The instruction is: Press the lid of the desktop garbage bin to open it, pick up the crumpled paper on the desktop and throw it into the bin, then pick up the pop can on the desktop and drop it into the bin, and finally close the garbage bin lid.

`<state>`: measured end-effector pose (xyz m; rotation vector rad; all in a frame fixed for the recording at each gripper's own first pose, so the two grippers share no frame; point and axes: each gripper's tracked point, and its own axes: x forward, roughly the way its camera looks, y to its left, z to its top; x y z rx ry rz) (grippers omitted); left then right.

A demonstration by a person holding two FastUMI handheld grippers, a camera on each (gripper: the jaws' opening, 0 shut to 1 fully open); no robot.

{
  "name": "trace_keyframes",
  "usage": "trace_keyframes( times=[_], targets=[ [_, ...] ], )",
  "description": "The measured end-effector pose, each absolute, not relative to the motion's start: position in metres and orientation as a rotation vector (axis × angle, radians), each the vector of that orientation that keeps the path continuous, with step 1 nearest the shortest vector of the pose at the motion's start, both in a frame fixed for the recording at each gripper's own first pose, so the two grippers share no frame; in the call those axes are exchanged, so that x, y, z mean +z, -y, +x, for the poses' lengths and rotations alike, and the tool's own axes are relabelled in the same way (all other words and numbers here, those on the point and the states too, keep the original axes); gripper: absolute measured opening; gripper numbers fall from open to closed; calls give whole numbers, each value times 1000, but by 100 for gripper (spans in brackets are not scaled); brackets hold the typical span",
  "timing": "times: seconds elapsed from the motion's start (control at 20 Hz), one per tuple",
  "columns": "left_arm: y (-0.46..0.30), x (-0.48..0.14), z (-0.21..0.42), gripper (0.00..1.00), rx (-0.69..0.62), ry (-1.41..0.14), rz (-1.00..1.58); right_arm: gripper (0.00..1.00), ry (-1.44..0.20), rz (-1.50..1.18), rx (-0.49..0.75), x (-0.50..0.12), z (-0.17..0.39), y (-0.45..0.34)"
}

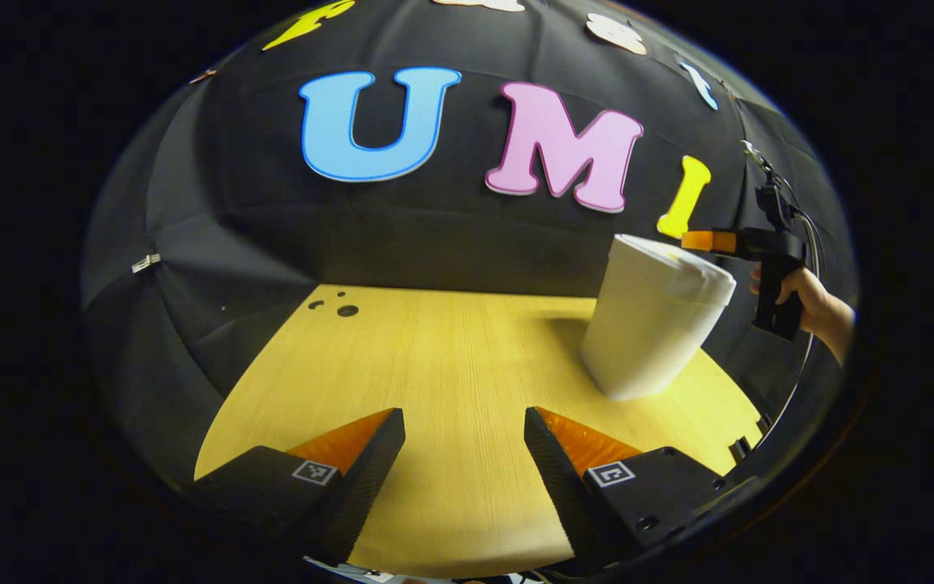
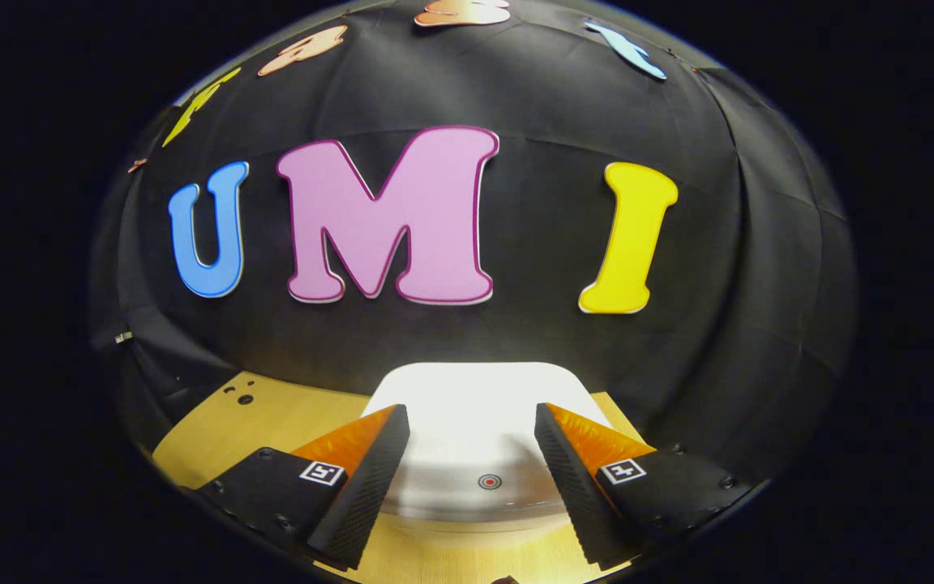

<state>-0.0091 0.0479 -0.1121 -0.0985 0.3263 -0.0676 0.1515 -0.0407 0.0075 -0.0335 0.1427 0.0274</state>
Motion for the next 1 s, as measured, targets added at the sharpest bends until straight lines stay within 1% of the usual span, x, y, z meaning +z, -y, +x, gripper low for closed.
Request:
trace_keyframes(
  times=[0.2, 0.4, 0.5, 0.7, 0.85, 1.0],
  targets=[
    [-68, -69, -17, 96, 11, -216, -121, 98, -8, -88, 54, 56, 106, 13],
    [-87, -30, -35, 96, 68, -107, -112, 98, 107, -125, 92, 79, 52, -30],
    [-92, -17, -44, 96, 76, -69, -100, 98, 131, -126, 109, 87, 24, -51],
    [-96, 0, -69, 96, 59, -17, -78, 98, 92, -46, 148, 78, -25, -87],
    [-101, 7, -89, 96, 59, 8, -54, 98, 75, -33, 111, 65, -64, -91],
    [-101, 9, -104, 96, 57, 28, -39, 98, 10, -62, 111, 37, -92, -94]
  ],
)
